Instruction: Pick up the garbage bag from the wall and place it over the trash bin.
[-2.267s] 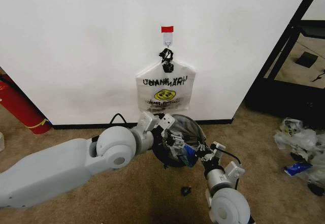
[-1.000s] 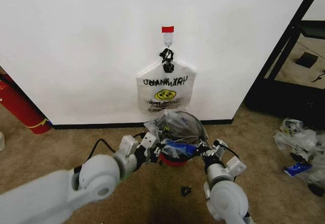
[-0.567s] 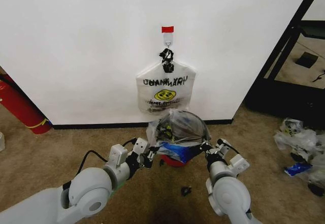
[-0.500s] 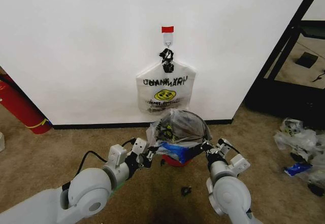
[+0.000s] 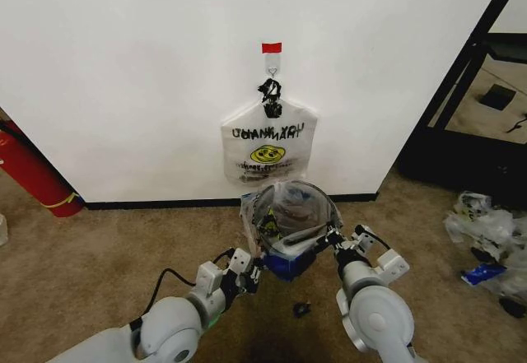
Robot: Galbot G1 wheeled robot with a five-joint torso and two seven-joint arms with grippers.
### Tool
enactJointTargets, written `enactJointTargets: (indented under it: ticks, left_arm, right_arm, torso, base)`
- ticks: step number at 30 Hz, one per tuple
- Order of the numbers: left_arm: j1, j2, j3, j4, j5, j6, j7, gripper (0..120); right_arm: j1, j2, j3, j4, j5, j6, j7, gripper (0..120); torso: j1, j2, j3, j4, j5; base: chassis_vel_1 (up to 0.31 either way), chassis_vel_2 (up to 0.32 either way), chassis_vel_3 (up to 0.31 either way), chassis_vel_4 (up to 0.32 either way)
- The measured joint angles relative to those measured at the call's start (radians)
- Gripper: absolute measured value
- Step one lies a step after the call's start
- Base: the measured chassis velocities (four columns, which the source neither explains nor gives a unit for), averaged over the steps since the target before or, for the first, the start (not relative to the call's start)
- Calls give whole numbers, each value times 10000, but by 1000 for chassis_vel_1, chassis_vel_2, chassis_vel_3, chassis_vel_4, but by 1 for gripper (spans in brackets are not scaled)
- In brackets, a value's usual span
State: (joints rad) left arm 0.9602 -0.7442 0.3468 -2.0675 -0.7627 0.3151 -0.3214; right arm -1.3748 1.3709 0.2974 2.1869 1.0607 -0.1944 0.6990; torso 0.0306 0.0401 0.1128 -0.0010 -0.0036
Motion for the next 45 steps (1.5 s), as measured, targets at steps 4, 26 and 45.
enactJointTargets:
  ticks: [4,26,45]
  left_arm:
    - [-27,-40,-14,83,227,-80,-29,0]
    - [2784,940,-2708,-2978,496,-45,-515,79]
    - [2835,-1122,-1935,-2544,-3985,-85,-1547,98]
  right_arm:
    - [-24,7,0,9,-13,0,0,2]
    - [530,210,291,-857,-26,201,132,2]
    - [543,410,748,-666,240,338,282,2]
  torso:
    - [0,0,0,0,0]
    - [0,0,0,2,1]
    - [0,0,0,3,-1]
  base:
    - [0,0,0,0]
    - [0,0,0,0]
    - [0,0,0,0]
